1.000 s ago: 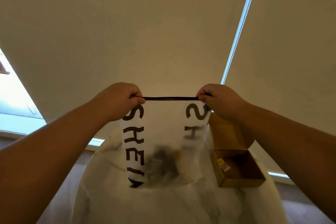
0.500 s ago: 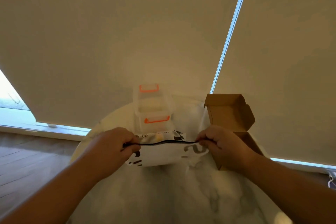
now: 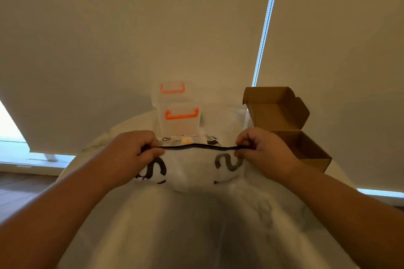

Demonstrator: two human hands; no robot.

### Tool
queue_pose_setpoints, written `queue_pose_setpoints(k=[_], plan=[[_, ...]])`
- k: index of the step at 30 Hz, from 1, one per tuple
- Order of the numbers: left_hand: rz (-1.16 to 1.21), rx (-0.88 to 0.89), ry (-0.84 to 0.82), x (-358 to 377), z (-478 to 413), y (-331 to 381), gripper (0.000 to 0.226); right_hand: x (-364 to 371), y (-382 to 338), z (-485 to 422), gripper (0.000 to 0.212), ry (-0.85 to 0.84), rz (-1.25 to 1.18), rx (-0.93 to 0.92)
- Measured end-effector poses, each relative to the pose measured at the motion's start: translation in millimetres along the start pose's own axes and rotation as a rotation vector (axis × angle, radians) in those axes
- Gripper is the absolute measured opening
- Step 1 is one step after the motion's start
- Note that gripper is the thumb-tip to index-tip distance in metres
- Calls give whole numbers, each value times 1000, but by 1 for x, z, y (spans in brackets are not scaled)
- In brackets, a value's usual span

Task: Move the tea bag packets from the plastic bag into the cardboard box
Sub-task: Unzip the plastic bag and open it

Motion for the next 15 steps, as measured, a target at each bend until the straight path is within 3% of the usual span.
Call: queue_pose_setpoints(k=[10, 13, 15], plan=[[-201, 83, 88, -15, 9, 21, 18, -18, -10, 20, 32, 163, -311, 72], [-387, 7, 229, -16, 12, 36, 34, -18, -16, 25, 31, 233, -369, 83], [-276, 107, 320, -5, 19, 60, 36, -13, -19, 29, 27, 282, -399, 81]])
Point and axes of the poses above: each hand's wrist, its own z-axis away from the middle knuckle, its own x-axis out of the palm, y = z × x, the point moved 2 cm from there along -z, towards the middle knuckle, and after that the axes turned 10 degrees about z, right-handed, at the moved point
